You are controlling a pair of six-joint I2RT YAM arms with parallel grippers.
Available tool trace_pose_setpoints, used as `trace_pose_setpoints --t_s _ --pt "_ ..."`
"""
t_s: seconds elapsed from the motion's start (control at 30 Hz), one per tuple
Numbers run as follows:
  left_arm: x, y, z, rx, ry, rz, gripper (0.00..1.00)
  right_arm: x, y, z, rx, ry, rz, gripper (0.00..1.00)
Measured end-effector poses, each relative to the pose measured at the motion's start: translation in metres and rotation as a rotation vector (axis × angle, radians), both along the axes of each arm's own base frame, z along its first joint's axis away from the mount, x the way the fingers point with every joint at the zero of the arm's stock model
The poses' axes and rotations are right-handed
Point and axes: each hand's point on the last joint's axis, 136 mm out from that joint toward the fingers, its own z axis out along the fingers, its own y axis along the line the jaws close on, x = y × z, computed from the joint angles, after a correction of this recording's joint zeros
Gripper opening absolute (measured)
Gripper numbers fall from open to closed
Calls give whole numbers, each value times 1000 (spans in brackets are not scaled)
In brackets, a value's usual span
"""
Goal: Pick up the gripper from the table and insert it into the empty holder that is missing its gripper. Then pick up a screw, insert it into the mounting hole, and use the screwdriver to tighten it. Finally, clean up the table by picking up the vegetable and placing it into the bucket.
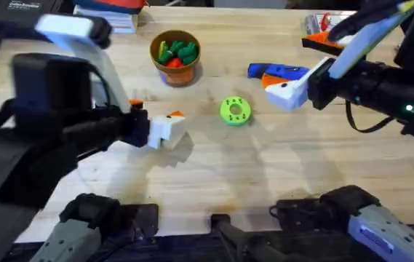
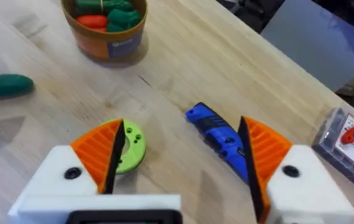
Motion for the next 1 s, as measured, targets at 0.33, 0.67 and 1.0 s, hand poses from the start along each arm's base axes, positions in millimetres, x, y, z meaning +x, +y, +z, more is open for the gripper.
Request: trace_pose_setpoints --t_s 0.33,0.67,1.0 --pt "2 4 -48 158 169 0 986 0 1 0 18 9 -8 994" --pt "4 -12 -79 255 232 -78 985 0 1 0 21 10 -10 994" --pt "8 -9 -78 309 311 -71 985 0 1 0 21 11 -10 994"
